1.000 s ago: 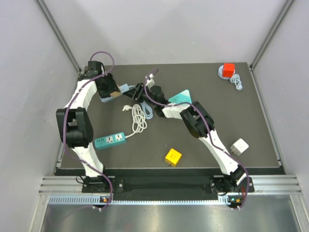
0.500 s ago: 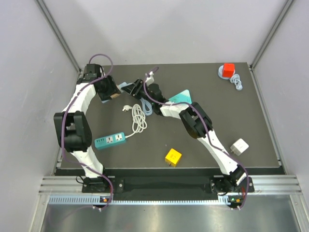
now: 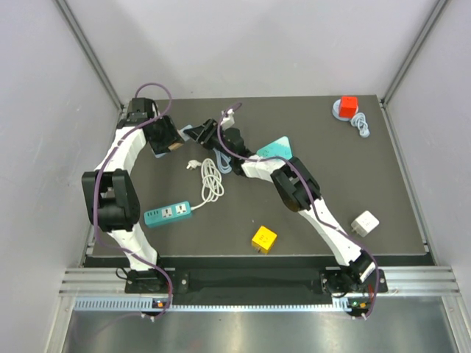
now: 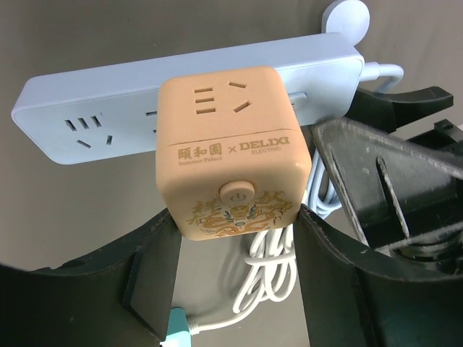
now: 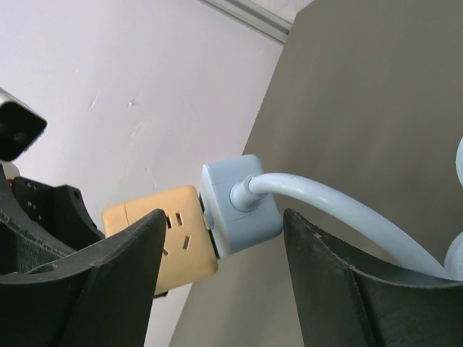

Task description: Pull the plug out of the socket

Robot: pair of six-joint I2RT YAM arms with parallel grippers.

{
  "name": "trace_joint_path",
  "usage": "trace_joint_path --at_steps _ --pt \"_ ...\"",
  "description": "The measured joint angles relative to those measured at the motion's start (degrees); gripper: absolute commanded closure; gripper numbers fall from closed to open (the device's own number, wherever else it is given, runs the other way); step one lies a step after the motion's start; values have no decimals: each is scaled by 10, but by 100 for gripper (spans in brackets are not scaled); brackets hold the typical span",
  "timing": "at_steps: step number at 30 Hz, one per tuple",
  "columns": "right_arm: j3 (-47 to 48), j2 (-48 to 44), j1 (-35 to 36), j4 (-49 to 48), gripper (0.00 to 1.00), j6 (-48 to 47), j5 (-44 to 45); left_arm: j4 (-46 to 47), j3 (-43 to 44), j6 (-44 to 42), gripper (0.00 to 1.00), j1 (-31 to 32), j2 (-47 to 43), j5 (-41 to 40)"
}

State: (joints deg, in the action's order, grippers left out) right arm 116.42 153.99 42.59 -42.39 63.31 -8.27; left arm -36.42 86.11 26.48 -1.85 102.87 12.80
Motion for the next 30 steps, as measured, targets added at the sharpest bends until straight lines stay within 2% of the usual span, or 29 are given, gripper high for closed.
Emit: trace_joint_path --at_steps 2,8,11,12,17,19,20,23,26,30 --pt "19 13 0 0 37 0 4 0 0 1 100 0 0 0" --pt "41 37 3 -3 58 -1 14 0 -2 4 100 0 0 1" --pt "40 40 4 -11 84 -2 18 1 -3 5 100 -2 0 0" --pt "40 40 4 -13 99 -2 19 4 -4 5 100 -3 0 0" --pt "39 41 5 -22 100 -3 20 9 -4 5 99 -4 -1 -3" --pt "38 41 5 -25 100 -5 17 9 -6 5 89 -4 -3 -7" --pt "33 41 5 -32 100 -7 17 11 -8 5 78 -4 -4 -7" --pt "9 41 5 -63 100 -7 17 17 -16 7 59 -1 -5 -9" --pt "-10 41 5 -86 100 -4 14 20 -26 11 50 1 -5 -14" --pt "-13 41 3 -94 100 1 11 26 -26 13 43 3 -5 -20"
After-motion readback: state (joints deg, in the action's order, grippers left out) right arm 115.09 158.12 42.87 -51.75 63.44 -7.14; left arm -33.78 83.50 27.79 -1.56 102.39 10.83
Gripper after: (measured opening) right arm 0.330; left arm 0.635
